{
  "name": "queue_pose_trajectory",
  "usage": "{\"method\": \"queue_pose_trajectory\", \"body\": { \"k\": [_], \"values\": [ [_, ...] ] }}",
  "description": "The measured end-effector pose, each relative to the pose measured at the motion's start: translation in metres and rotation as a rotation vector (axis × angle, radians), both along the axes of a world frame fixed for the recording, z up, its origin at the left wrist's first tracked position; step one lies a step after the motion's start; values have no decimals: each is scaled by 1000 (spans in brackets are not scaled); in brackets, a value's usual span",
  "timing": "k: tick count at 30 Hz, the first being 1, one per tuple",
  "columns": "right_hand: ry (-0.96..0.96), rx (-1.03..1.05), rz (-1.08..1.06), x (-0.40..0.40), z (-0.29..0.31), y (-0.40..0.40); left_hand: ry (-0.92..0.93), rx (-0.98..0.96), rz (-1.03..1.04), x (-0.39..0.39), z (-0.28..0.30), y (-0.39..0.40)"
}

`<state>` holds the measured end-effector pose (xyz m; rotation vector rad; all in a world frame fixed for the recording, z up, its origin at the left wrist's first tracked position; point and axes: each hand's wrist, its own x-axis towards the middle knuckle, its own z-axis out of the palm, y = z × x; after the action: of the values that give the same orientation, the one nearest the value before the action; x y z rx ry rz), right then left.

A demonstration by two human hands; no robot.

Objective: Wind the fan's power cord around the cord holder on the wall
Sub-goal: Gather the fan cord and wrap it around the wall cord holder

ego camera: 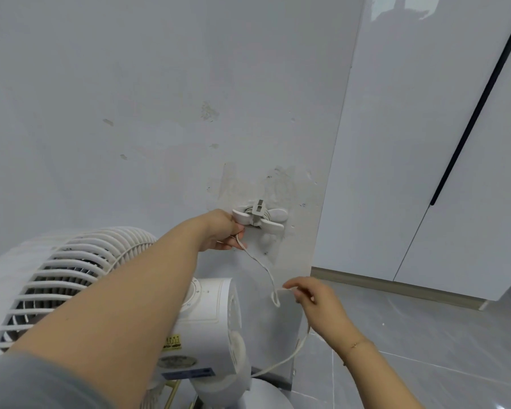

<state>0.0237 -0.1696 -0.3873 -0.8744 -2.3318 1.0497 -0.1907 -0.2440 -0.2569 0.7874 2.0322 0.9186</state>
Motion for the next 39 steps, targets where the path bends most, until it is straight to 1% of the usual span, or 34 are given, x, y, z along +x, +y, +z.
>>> {"method": "queue_pose_trajectory", "body": {
  "k": [3, 5, 6, 8, 10, 13, 18, 19, 22, 23, 25, 26, 27, 28, 30, 32, 33, 34, 37, 39],
  "values": [
    [-86, 52, 102, -6, -5, -10, -2, 11, -7, 1, 1, 0],
    [-84, 17, 175, -13, -1, -19, -13, 16, -13, 1, 1, 0],
    [-58, -71, 212, -17, 3, -24, -20, 18, -13, 2, 2, 0],
    [35, -329, 256, -27, 17, -37, -37, 21, -5, 2, 2, 0],
    [181, -552, 255, -39, 24, -47, -55, 25, 2, 1, 2, 0],
    [268, -696, 186, -51, 24, -55, -75, 34, 8, -1, 2, -2],
    [422, -902, 146, -53, 26, -52, -69, 44, 21, -3, 1, -1],
    [488, -971, 115, -51, 28, -49, -67, 42, 29, -3, 1, 0],
    [682, -1272, -6, -44, 37, -40, -75, 11, 47, -2, 0, 2],
    [702, -1364, -33, -42, 41, -37, -81, 1, 55, -1, 0, 3],
    [647, -1477, -46, -38, 48, -32, -88, -4, 82, 1, -1, 3],
    [584, -1469, -36, -36, 51, -30, -88, -6, 96, 2, -2, 3],
    [506, -1396, -26, -34, 54, -27, -89, -9, 109, 3, -2, 4],
    [421, -1262, -29, -32, 55, -24, -89, -12, 117, 4, -2, 4],
    [284, -920, -49, -30, 65, -21, -84, -12, 132, 6, 0, 6],
    [214, -625, -65, -34, 80, -24, -102, -11, 153, 6, 1, 7],
    [191, -527, -58, -36, 88, -26, -126, -12, 171, 6, 2, 7],
    [170, -468, -38, -38, 95, -27, -164, -15, 193, 5, 3, 7],
    [140, -425, 58, -40, 116, -28, -347, -5, 267, 2, 6, 5],
    [175, -354, 30, -41, 126, -26, -474, 29, 323, 0, 8, 4]
  ]
}}
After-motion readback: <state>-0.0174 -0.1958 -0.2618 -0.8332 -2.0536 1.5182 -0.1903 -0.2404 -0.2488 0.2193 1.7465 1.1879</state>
